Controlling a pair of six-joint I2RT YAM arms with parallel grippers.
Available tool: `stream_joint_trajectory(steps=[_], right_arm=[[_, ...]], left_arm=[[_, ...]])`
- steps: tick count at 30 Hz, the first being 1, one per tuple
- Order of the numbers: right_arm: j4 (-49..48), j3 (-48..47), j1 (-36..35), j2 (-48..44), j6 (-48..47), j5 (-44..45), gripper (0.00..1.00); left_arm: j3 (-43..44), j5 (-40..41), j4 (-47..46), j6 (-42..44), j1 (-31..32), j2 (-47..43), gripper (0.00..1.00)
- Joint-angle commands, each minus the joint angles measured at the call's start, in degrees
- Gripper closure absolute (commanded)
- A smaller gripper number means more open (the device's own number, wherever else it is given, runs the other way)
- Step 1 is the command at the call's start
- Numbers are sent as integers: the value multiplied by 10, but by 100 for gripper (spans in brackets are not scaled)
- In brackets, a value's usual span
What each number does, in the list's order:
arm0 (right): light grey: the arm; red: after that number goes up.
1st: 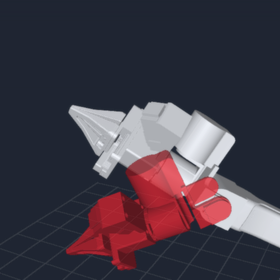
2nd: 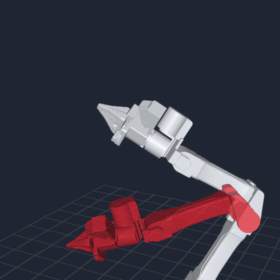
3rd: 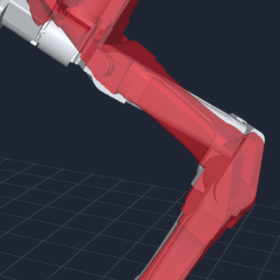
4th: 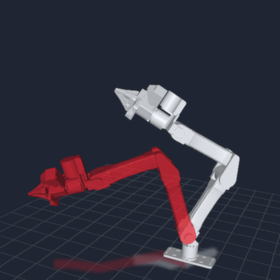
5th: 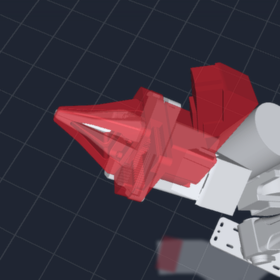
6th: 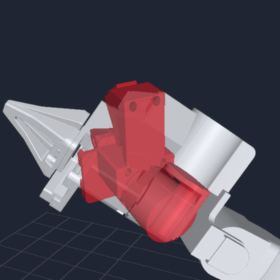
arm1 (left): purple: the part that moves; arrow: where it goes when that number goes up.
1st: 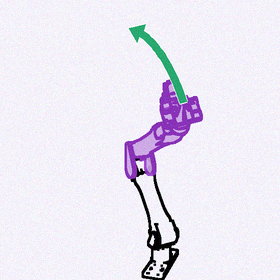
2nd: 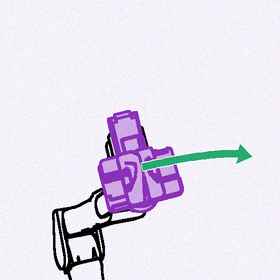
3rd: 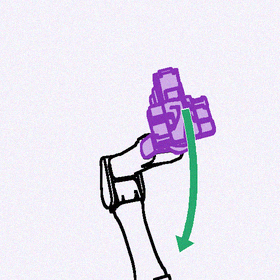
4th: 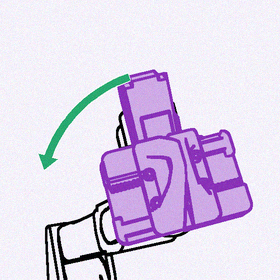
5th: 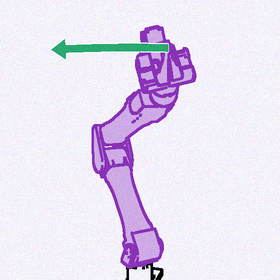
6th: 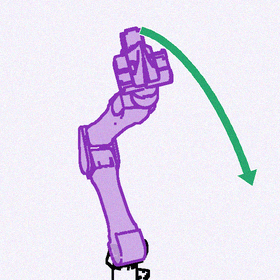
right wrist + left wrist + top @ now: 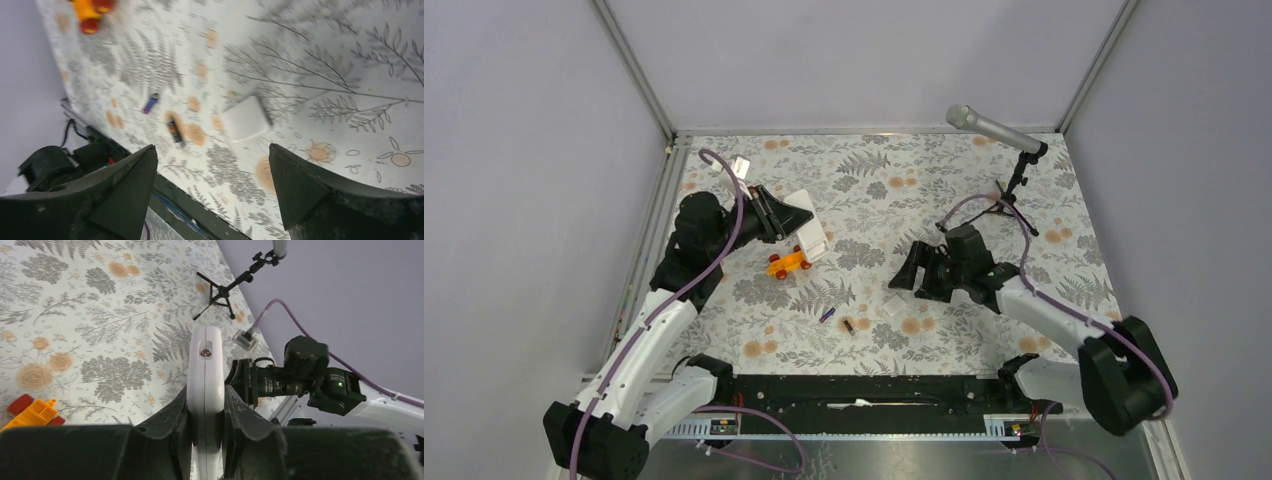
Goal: Load the batteries into the remote control
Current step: Place the battery cover at the center of the board, then adjust the remote control.
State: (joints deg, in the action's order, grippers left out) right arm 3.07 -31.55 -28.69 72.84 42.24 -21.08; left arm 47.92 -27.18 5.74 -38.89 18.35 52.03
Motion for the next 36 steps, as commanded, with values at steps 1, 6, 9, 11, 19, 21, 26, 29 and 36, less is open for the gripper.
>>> stream_joint_trajectory(steps=[1,6,9,11,19,21,26,29,36], right_arm=[[7,-37,2,-87,-11,1,11],[-301,-35,-30,-133,142,-122,10],[-351,-97,-73,-119,147,-125,8],[-355,-138,-99,-100,140,-121,7],[-497,-191,-130,-42,184,-139,11],[-479,-210,-134,-27,180,-147,17],[-447,-223,-140,-21,154,-165,40],[-443,-227,-141,-20,140,-181,62],[-342,-259,-140,-41,76,-195,100]], left_arm=[[-11,-42,-99,-70,-2,-19,100],[-34,-77,-253,-194,0,-17,100],[-30,-113,-336,-240,4,-10,100],[-18,-136,-364,-251,10,-4,100],[8,-145,-364,-252,22,-4,100],[8,-146,-373,-259,24,-2,100],[8,-144,-381,-273,26,1,100],[12,-143,-378,-274,26,2,97],[66,-198,-189,-142,23,-9,21]])
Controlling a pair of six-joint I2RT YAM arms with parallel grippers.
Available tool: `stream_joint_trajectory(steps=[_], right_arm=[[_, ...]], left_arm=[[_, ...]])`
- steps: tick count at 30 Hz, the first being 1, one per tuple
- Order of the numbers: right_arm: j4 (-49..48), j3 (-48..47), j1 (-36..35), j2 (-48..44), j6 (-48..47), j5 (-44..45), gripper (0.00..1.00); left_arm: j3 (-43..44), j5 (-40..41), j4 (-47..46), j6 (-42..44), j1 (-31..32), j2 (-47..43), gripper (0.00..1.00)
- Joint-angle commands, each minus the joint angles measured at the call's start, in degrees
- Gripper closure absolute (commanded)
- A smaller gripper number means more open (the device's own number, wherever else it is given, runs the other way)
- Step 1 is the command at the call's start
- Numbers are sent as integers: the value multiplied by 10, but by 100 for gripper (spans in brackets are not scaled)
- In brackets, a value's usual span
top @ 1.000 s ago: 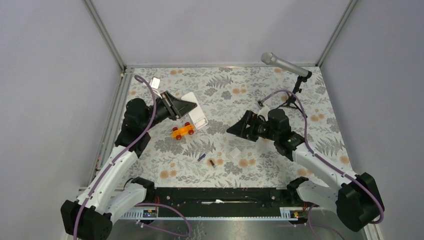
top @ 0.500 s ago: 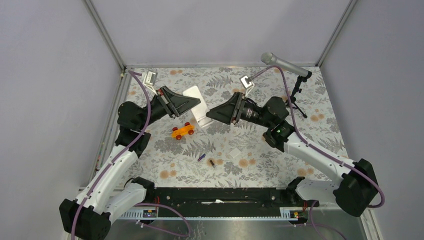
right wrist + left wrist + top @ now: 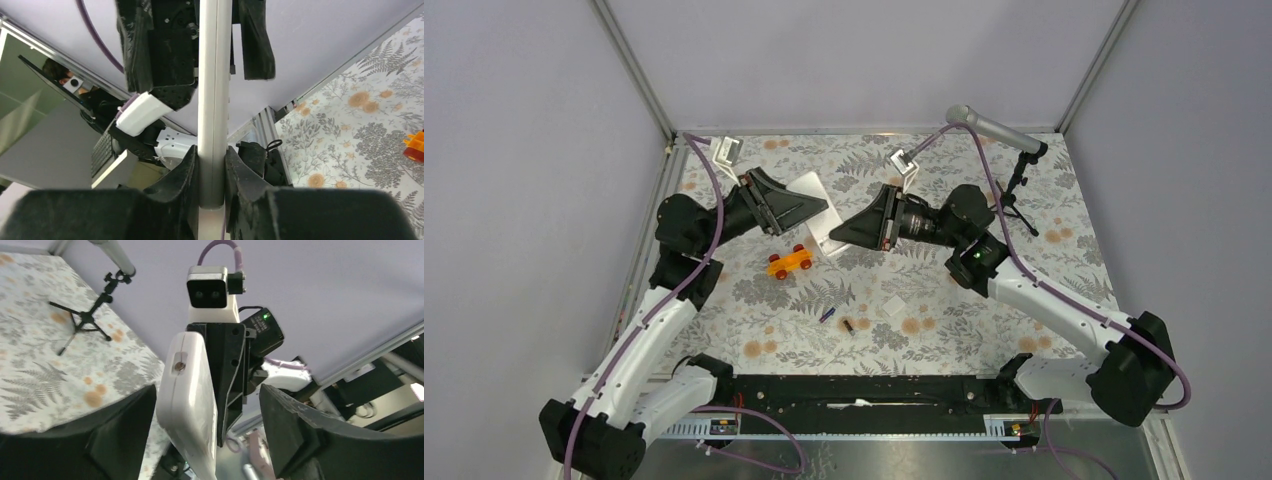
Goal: Load the batteries into the remote control
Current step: Adjust the remote control.
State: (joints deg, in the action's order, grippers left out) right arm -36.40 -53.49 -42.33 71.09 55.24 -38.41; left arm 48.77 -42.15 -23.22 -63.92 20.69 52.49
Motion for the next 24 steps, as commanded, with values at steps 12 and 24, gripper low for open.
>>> stream_joint_trajectory(steps=[12,24], right_arm=[[200,-103,2,-20,-146,-142,100],[214,-107,3,-7,-145,-123,70]], left_arm=[[144,-180,324,218,-3,12,44],[62,-186,113,77,-4,-19,100]])
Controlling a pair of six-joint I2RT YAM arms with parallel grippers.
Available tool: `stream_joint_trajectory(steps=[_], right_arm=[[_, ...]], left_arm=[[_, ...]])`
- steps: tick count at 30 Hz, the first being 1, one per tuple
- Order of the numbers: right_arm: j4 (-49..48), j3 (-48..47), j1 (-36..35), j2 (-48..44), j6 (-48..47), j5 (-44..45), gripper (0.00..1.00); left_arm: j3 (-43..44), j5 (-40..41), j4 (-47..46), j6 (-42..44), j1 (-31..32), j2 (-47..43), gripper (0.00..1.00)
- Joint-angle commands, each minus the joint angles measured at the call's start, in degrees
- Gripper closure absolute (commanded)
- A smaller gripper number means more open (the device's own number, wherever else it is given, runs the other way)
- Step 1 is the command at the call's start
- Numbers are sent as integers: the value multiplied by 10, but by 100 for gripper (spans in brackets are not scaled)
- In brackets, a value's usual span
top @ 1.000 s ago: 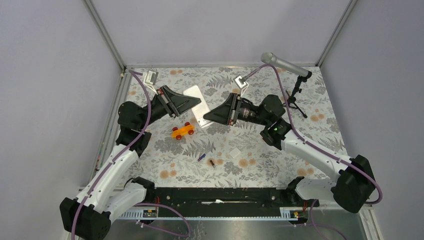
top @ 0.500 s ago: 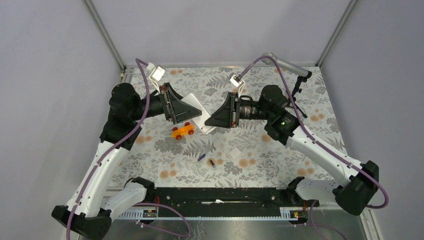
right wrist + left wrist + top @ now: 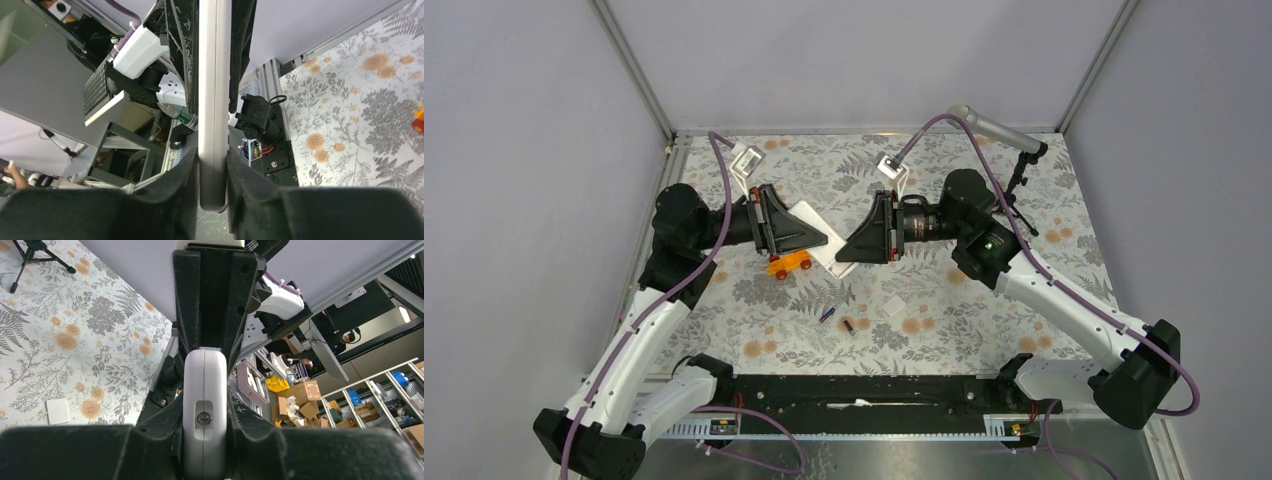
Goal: Load the batteries into the remote control
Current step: Adjust the remote control, then pick up the battery from the center of the board.
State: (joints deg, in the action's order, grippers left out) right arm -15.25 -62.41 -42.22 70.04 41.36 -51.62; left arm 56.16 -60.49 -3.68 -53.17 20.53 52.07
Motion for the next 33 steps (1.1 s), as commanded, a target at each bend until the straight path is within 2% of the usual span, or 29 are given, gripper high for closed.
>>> stream_joint_trajectory(steps=[1,2,3,4,6,8,11,14,18,22,26,29,33], right_arm=[[31,-20,2,3,-17,31,49],[57,-23,2,1,-28,63,34],[82,-24,2,-2,-41,95,24],[105,-23,2,-5,-52,126,18],[142,-14,2,-13,-59,190,15],[181,6,1,-15,-57,238,16],[216,49,-9,-4,-50,282,31],[270,64,-44,21,-75,370,42],[324,57,-81,68,-91,452,49],[331,36,-107,130,-41,471,53],[341,-7,-135,202,30,512,54],[363,-43,-156,244,28,545,55],[384,-65,-166,272,22,546,52]], left_arm=[[-11,10,-68,-17,-4,-17,100],[-5,30,-33,10,-7,-20,100],[3,55,9,41,-10,-23,100],[13,94,83,79,-15,-28,100],[35,192,186,149,-23,-33,100],[50,310,267,192,-28,-37,100],[53,473,328,216,-30,-54,100],[38,564,340,221,-30,-89,100],[23,620,335,220,-31,-133,100],[16,665,338,211,-30,-160,100],[13,686,347,205,-30,-176,100],[18,682,360,208,-30,-182,100],[19,678,372,213,-30,-191,100]])
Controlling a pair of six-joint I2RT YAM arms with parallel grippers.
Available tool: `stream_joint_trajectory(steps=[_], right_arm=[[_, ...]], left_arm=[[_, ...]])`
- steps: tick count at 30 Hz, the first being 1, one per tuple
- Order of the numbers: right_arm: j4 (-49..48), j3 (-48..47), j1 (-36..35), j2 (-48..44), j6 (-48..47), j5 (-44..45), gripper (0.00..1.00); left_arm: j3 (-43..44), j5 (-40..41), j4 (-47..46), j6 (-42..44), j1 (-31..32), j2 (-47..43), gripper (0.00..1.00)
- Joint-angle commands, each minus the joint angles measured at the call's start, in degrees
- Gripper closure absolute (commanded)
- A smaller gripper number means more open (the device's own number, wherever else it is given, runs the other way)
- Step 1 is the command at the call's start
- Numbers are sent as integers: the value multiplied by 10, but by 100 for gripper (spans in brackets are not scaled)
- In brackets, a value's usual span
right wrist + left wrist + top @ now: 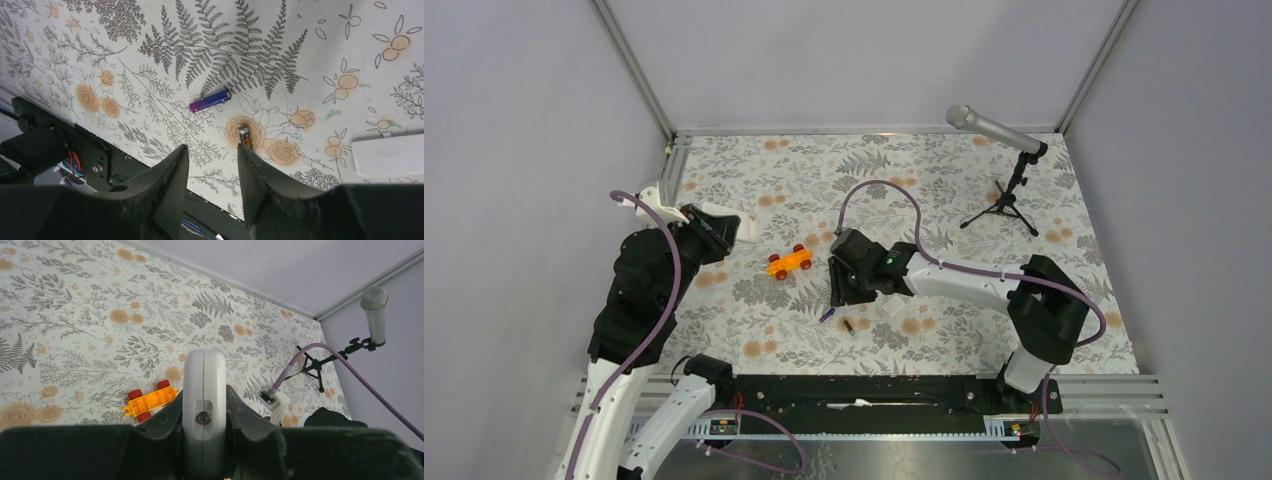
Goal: Load the batteries into the remote control
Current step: Pick up the battery from the center of the board.
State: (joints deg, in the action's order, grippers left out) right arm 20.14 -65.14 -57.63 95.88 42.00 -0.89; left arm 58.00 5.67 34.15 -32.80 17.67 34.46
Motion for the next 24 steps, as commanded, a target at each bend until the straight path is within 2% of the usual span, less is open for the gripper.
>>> stream_joint_trajectory(steps=[1,7,11,17,24], right_arm=[[31,-41,-13,19,27,37,51],[73,-83,-16,77,190,21,50],[127,-143,-25,130,264,11,53],[215,-213,-42,197,328,29,55],[244,-206,-43,202,375,58,57]], left_arm=[[1,17,-6,9,-2,-17,100],[2,50,-6,6,-2,-29,100],[0,49,-3,7,-2,-32,100],[-26,60,-12,8,-2,-66,100],[-48,66,-20,20,-2,-86,100]])
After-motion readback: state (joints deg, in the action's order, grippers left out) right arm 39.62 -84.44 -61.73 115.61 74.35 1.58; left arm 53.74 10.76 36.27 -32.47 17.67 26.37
